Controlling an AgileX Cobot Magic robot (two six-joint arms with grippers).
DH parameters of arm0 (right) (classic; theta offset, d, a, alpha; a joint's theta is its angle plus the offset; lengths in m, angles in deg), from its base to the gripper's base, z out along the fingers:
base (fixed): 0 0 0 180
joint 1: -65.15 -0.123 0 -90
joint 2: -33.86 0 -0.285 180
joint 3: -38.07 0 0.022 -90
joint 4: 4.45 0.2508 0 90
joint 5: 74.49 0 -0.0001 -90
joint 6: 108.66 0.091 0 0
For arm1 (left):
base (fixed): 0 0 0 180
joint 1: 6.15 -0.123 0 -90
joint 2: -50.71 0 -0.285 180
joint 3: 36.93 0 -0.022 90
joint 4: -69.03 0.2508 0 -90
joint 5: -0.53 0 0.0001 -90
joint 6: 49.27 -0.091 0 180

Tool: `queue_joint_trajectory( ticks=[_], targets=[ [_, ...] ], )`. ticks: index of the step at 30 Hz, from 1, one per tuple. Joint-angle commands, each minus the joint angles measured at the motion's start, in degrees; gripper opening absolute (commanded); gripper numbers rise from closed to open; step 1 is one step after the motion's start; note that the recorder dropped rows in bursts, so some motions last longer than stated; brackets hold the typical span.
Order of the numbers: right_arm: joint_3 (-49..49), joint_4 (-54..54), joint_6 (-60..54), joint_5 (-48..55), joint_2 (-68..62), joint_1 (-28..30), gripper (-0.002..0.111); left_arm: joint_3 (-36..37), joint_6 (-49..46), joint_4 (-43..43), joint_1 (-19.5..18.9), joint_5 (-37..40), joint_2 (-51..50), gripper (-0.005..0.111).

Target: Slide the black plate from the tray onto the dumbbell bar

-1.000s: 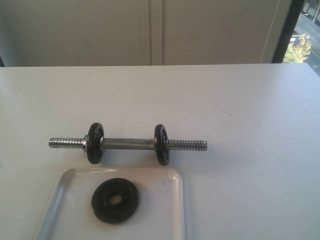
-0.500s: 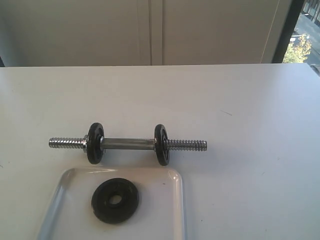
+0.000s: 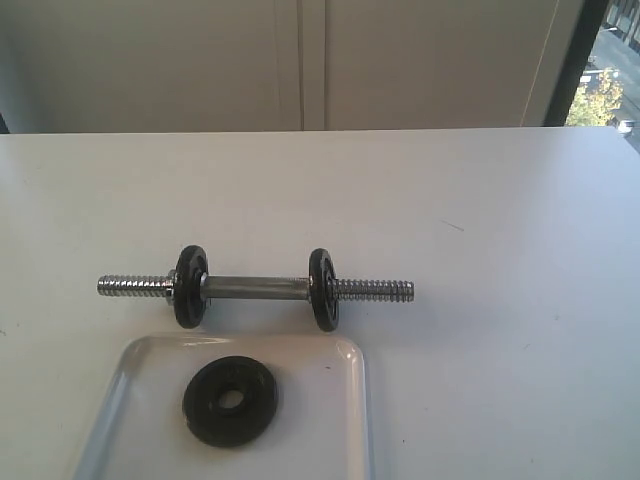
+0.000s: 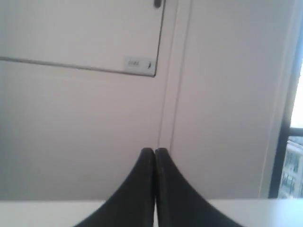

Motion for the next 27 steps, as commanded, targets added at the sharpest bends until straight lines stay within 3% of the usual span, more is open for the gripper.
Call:
queue_joint_trajectory(
  ticks=[1,7,14,17,20,23,27],
  targets=[
    [0.38,0.04,-0.06,-0.31,0.32,-0.19,0.000,-0.60,1.56,1.94,0.53,-13.94,-0.31,0.000],
    [0.38,0.04,-0.06,-0.31,0.32,-0.19,0.000,-0.60,0.74,-0.75,0.53,-24.85,-0.31,0.000],
    [0.38,0.04,-0.06,-0.31,0.32,-0.19,0.000,-0.75,1.10,-2.10,0.53,-25.29,-0.31,0.000],
    [0.38,0.04,-0.06,-0.31,0.32,-0.19,0.000,-2.76,0.73,-4.59,0.53,-18.14,-1.36,0.000],
    [0.38,0.04,-0.06,-0.31,0.32,-0.19,0.000,-7.30,1.83,-1.28,0.53,-5.72,-4.25,0.000],
    [0.38,0.04,-0.06,-0.31,0.32,-0.19,0.000,-12.61,1.83,8.91,0.53,3.09,-8.86,0.000],
    [0.38,0.04,-0.06,-0.31,0.32,-0.19,0.000,-19.68,6.02,28.86,1.95,14.60,-16.70,0.000]
  ],
)
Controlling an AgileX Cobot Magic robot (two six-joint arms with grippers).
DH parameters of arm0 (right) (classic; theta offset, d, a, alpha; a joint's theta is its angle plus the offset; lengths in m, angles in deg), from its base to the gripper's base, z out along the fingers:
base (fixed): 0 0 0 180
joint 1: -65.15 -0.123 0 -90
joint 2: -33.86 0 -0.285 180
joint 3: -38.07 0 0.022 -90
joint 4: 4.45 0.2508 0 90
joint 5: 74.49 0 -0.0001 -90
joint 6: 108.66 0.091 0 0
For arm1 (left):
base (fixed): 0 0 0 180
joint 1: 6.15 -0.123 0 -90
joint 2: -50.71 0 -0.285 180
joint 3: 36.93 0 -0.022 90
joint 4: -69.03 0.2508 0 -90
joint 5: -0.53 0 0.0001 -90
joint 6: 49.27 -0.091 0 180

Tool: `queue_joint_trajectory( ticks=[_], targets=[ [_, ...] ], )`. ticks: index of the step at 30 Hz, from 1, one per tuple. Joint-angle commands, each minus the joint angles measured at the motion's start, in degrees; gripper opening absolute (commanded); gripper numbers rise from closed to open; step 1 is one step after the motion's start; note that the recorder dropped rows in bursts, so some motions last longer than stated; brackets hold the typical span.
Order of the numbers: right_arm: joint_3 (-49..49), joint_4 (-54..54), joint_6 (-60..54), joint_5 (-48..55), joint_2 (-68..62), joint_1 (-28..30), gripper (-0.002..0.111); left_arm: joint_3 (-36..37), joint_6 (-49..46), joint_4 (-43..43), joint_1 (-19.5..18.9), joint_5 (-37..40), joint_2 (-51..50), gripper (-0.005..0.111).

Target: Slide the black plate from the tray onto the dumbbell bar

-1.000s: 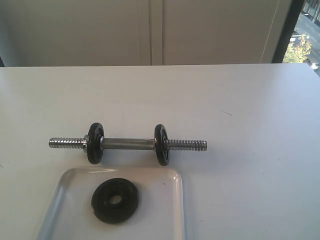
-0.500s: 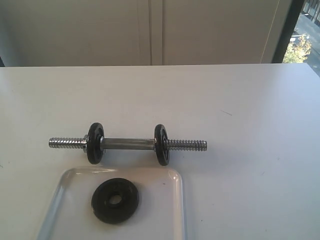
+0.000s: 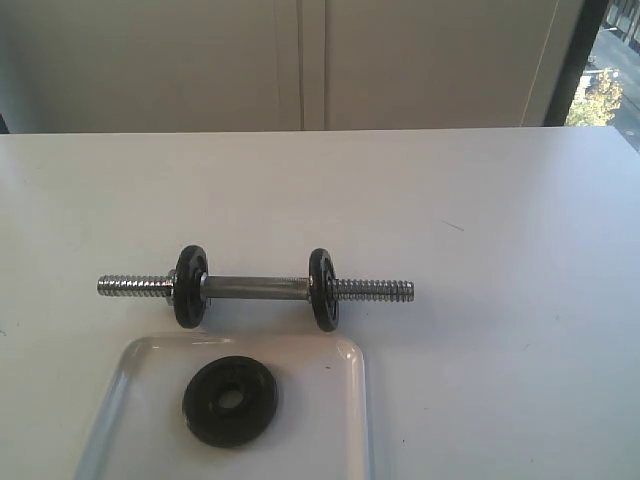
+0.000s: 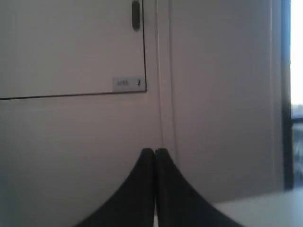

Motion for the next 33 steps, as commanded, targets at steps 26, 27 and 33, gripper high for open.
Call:
queue_joint_trajectory(
  ticks=[26,27,33],
  targets=[
    [0.38,0.04,-0.06,-0.31,0.32,-0.19,0.000,-38.06,-59.13,-36.89,21.98,62.20,-52.33,0.000],
    [0.38,0.04,-0.06,-0.31,0.32,-0.19,0.000,-39.78,-66.82,-43.87,22.14,64.50,-53.38,0.000],
    [0.38,0.04,-0.06,-0.31,0.32,-0.19,0.000,-46.83,-96.03,-70.53,22.14,76.74,-59.46,0.000]
  ],
)
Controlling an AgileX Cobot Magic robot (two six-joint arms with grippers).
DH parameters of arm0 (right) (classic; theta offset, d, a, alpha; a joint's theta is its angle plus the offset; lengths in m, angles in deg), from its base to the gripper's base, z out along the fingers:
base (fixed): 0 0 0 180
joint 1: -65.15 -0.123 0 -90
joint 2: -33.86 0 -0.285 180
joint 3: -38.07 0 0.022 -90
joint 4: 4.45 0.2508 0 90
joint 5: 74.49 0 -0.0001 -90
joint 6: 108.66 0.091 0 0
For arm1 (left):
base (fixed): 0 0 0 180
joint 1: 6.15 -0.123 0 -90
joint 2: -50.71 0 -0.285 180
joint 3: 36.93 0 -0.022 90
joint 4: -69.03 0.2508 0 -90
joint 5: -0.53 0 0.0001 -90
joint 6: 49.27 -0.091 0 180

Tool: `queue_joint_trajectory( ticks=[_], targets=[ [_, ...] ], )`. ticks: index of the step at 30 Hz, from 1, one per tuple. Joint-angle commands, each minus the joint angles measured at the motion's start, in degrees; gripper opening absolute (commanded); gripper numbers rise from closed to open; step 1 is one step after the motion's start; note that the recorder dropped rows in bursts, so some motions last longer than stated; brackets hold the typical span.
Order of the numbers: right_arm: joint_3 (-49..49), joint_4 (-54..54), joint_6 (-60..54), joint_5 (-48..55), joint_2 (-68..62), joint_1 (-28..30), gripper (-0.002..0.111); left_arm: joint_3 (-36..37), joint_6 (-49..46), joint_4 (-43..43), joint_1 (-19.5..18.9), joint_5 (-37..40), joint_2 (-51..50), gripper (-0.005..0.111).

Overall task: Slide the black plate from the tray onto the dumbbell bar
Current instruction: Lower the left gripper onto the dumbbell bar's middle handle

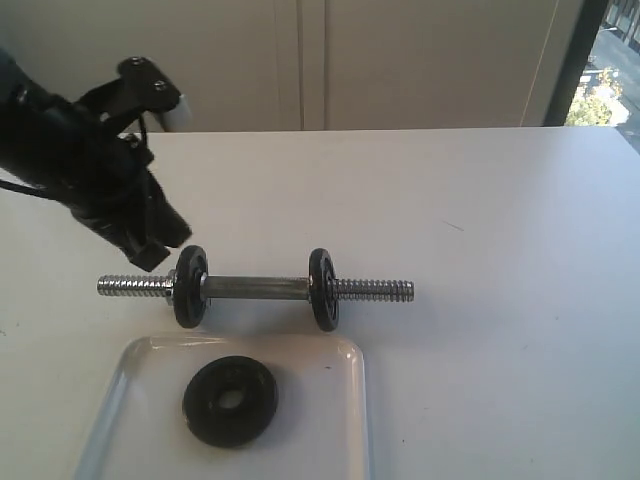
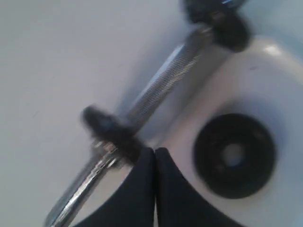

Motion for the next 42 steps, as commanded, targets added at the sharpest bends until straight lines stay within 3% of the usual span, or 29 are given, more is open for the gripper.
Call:
queue_joint_trajectory(
  ticks=[1,5,7,11,15,16,20,22,42],
  targets=[
    [0.38,0.04,-0.06,-0.31,0.32,-0.19,0.000,-3.49,-16.34,-14.17,0.33,7.30,-3.61,0.000],
    [0.38,0.04,-0.06,-0.31,0.32,-0.19,0.000,-4.76,-24.23,-9.88,5.63,5.77,-7.93,0.000],
    [0.38,0.04,-0.06,-0.31,0.32,-0.19,0.000,-7.17,-22.89,-5.40,8.41,5.11,-10.94,0.000],
    [0.38,0.04,-0.06,-0.30,0.32,-0.17,0.000,-13.01,-18.91,0.84,10.67,5.86,-16.94,0.000],
    [0.38,0.04,-0.06,-0.30,0.32,-0.17,0.000,-14.00,-22.86,5.62,11.06,3.37,-20.23,0.002],
    [0.38,0.04,-0.06,-0.30,0.32,-0.17,0.000,-14.00,-23.01,5.84,11.06,2.39,-20.69,0.009],
    [0.38,0.04,-0.06,-0.30,0.32,-0.17,0.000,-13.86,-23.01,5.70,11.06,-1.86,-22.20,0.057],
    [0.38,0.04,-0.06,-0.30,0.32,-0.17,0.000,-13.86,-23.01,5.70,11.06,-3.70,-23.78,0.064],
    [0.38,0.04,-0.06,-0.30,0.32,-0.17,0.000,-13.86,-22.89,5.70,11.06,-12.74,-29.95,0.064]
  ],
)
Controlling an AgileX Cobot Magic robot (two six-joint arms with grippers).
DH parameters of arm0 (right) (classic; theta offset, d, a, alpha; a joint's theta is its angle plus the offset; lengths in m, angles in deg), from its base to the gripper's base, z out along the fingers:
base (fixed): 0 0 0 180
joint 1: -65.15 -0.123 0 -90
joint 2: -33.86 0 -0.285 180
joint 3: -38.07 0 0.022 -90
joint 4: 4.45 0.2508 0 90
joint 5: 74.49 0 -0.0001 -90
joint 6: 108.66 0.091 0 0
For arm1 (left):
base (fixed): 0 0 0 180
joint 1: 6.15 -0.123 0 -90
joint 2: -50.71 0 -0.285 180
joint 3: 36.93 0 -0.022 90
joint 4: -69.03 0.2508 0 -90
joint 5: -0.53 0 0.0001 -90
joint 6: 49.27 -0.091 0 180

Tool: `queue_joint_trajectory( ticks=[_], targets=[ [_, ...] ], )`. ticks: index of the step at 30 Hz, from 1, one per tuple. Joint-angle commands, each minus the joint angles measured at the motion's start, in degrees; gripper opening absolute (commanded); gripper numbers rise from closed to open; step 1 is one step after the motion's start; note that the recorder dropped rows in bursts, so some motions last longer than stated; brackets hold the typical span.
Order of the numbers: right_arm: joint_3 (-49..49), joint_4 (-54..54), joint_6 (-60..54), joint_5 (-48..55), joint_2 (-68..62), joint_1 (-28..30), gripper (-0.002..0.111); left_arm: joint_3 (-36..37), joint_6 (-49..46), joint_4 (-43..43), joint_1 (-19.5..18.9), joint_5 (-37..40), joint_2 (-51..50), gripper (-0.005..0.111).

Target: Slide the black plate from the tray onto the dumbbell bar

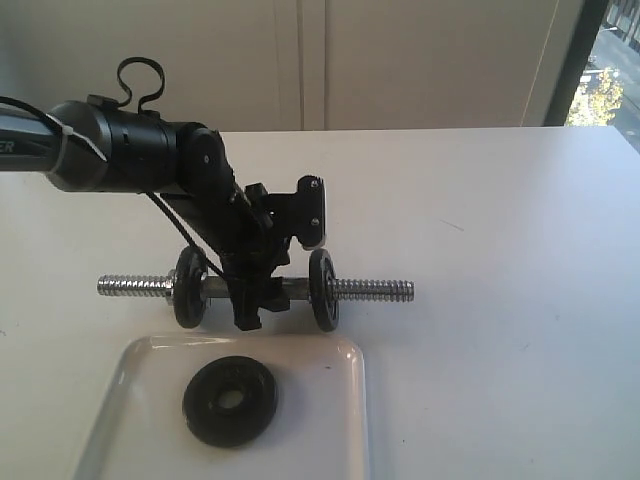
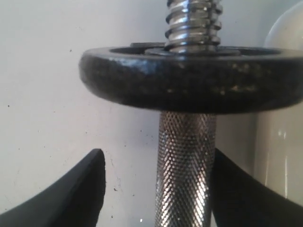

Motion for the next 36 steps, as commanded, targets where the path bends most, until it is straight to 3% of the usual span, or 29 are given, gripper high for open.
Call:
queue_joint_trajectory(
  ticks=[1,36],
  targets=[
    [0.38,0.04,-0.06,-0.30,0.32,-0.17,0.000,-0.24,0.00,-0.38,0.26,0.19,-0.04,0.064],
    [0.38,0.04,-0.06,-0.30,0.32,-0.17,0.000,-0.24,0.35,-0.38,0.26,-1.22,-1.71,0.061]
  ],
)
